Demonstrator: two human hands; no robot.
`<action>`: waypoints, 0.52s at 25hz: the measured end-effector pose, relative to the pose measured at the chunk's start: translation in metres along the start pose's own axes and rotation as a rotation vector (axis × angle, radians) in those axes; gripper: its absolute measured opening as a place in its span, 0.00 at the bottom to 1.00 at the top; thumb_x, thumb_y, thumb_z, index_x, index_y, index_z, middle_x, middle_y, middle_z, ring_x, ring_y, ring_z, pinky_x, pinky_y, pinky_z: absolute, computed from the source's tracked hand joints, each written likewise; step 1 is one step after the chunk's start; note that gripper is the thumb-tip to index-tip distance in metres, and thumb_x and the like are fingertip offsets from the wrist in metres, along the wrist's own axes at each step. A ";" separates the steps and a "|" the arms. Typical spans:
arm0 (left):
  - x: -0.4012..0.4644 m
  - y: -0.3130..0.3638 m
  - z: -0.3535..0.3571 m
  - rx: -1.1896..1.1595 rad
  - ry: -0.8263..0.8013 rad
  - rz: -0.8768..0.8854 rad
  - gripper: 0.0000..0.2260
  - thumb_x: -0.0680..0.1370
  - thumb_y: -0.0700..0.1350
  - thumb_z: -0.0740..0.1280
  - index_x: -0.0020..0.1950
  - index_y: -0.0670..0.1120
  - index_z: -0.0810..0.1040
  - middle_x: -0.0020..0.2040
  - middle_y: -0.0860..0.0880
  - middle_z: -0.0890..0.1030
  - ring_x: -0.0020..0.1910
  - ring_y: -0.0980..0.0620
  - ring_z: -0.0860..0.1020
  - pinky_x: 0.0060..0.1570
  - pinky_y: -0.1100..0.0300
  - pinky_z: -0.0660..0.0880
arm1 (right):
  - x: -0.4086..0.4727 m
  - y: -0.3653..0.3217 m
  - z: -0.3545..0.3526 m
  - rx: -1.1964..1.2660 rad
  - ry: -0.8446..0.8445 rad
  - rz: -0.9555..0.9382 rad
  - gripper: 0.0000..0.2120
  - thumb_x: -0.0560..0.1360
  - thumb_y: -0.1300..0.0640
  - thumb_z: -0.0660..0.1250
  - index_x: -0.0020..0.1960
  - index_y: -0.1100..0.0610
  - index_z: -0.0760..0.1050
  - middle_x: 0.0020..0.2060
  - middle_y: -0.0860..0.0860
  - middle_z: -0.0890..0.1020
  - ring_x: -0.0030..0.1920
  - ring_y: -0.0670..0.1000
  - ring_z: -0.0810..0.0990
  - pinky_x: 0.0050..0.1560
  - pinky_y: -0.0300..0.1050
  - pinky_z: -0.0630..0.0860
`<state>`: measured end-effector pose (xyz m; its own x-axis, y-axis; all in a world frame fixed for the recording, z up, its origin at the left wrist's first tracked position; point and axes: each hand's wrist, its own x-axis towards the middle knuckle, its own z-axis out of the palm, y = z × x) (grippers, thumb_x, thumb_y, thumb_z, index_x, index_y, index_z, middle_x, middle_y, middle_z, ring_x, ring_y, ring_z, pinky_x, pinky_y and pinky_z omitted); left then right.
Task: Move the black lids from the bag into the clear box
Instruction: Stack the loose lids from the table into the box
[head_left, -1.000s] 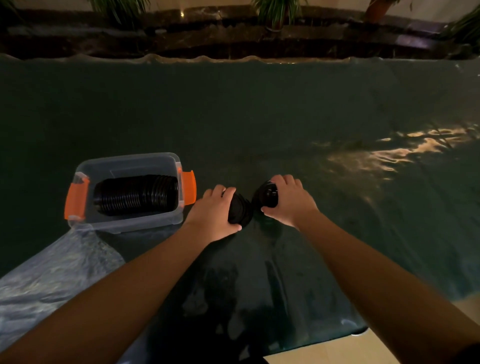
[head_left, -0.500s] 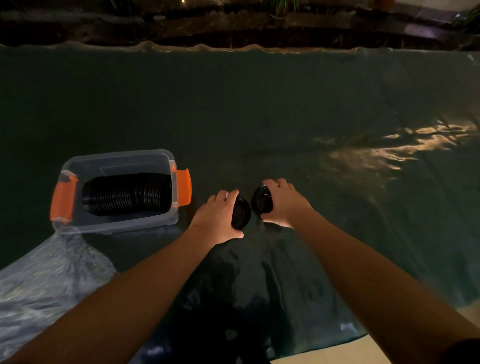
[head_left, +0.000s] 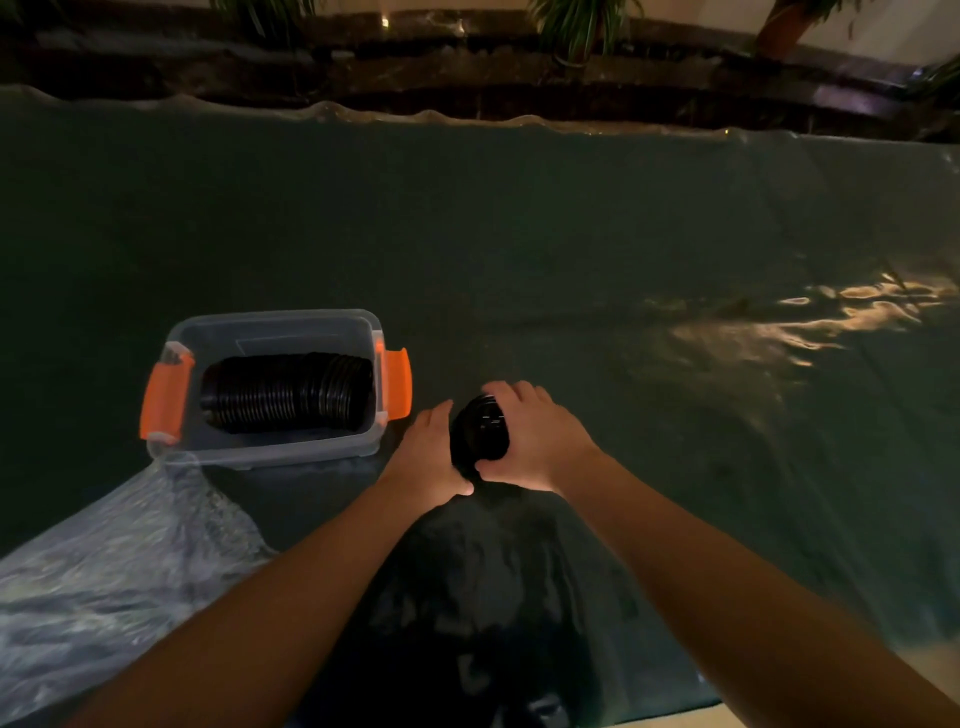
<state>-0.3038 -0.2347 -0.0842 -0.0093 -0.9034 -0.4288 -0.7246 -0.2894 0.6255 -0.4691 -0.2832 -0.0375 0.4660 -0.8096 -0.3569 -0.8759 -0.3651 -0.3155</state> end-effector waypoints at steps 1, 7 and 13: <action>-0.002 -0.002 0.000 -0.029 0.010 0.001 0.43 0.59 0.40 0.83 0.71 0.46 0.68 0.66 0.45 0.74 0.66 0.44 0.73 0.64 0.44 0.74 | 0.002 -0.003 0.005 -0.033 -0.012 -0.007 0.43 0.61 0.37 0.73 0.71 0.45 0.60 0.62 0.50 0.74 0.62 0.56 0.73 0.56 0.55 0.77; -0.007 -0.009 0.006 -0.274 -0.049 -0.104 0.43 0.68 0.30 0.75 0.78 0.46 0.59 0.72 0.47 0.70 0.64 0.48 0.74 0.52 0.52 0.80 | -0.001 -0.004 0.021 -0.110 0.005 0.008 0.46 0.64 0.38 0.76 0.75 0.49 0.61 0.75 0.56 0.65 0.73 0.61 0.64 0.65 0.61 0.72; -0.004 -0.008 0.007 -0.336 -0.078 -0.090 0.34 0.67 0.29 0.72 0.71 0.46 0.69 0.51 0.60 0.75 0.46 0.60 0.75 0.37 0.65 0.73 | -0.018 -0.020 0.047 -0.268 0.106 0.001 0.30 0.71 0.39 0.69 0.67 0.54 0.71 0.61 0.55 0.76 0.61 0.59 0.73 0.58 0.56 0.73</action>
<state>-0.3024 -0.2267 -0.0923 -0.0177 -0.8461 -0.5328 -0.4582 -0.4667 0.7564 -0.4546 -0.2395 -0.0661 0.4622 -0.8482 -0.2588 -0.8846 -0.4616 -0.0666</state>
